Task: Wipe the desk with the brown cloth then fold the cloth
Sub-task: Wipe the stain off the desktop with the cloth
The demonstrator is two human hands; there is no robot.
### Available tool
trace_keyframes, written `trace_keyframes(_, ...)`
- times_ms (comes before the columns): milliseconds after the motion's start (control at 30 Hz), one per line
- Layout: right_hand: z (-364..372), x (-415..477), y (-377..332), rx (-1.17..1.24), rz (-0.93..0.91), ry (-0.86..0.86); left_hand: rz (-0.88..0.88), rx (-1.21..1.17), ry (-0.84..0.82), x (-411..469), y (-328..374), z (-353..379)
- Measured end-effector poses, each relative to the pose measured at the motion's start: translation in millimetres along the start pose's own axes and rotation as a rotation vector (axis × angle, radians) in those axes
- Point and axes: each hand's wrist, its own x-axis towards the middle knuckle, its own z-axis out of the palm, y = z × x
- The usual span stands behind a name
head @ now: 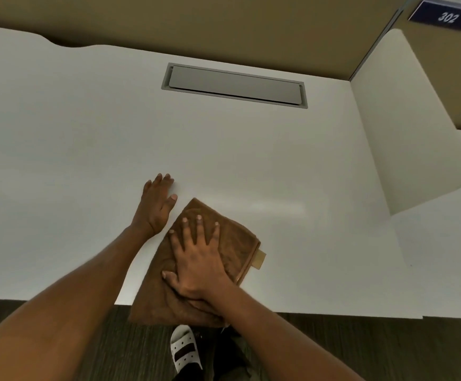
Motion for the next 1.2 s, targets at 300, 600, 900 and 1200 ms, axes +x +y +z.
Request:
trace_keyframes(300,10.8,-69.4,39.3,0.055,0.135,-0.034,0.078,0.191,-0.048,-13.7,7.7,-1.3)
trace_keyframes(600,3.4,-122.9,122.2,0.022,0.431,-0.115,0.107,0.249,-0.073,-15.3,11.4,-4.2)
trace_keyframes(900,-1.6,-128.8,192.2,0.073,0.67,-0.112,0.121,0.322,-0.07,-12.5,6.6,-0.4)
trace_keyframes(1200,-16.6,-82.4,260.6,0.067,0.773,-0.099,0.113,0.439,-0.138,-6.7,8.6,5.0)
